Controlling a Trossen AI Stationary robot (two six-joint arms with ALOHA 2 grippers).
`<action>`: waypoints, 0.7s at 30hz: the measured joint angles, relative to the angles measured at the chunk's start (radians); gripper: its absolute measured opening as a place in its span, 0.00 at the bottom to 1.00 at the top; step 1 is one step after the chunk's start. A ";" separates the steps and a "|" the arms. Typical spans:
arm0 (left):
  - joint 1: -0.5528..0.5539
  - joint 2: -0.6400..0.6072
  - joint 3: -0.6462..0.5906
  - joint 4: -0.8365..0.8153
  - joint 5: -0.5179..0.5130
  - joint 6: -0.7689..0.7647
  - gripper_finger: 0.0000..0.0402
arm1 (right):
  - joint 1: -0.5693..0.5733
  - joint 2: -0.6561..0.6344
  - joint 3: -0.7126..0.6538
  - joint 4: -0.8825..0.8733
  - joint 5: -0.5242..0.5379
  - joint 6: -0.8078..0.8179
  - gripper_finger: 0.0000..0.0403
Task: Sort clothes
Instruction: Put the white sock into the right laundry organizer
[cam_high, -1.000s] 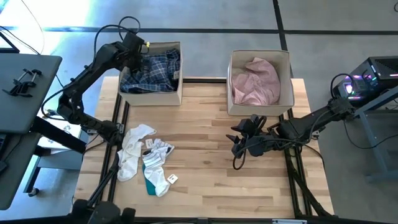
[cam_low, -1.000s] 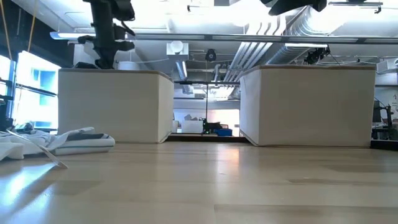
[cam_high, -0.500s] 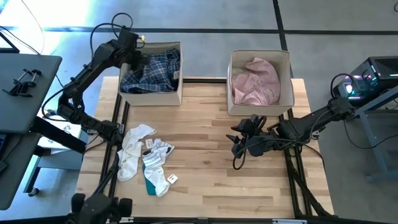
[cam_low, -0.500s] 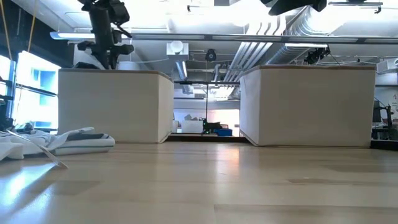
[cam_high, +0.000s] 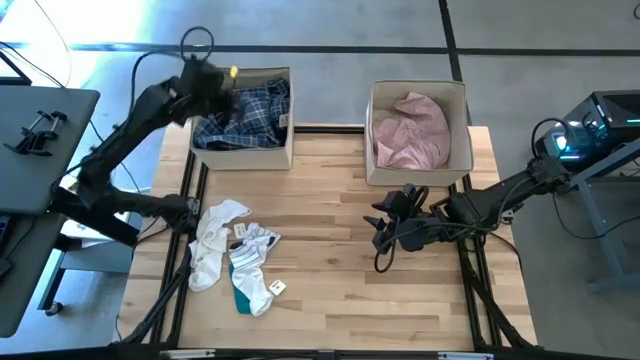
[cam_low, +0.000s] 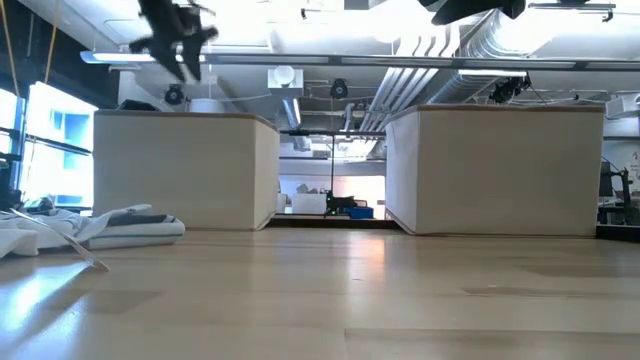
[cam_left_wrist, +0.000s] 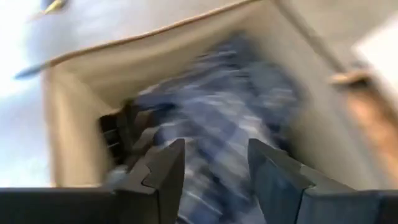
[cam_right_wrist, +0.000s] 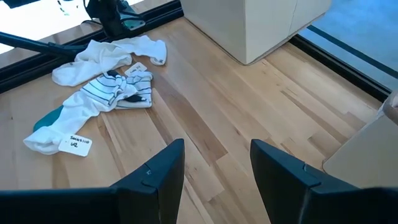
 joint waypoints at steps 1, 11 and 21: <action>-0.059 -0.026 0.000 -0.005 -0.004 -0.002 0.39 | 0.000 0.000 0.000 0.000 0.010 0.000 0.43; -0.728 -0.071 0.001 -0.194 -0.260 -0.301 0.22 | 0.000 0.000 0.000 0.000 0.076 -0.035 0.43; -1.071 0.160 0.001 -0.451 -0.174 -0.686 0.14 | 0.000 0.000 0.000 0.003 0.067 -0.019 0.43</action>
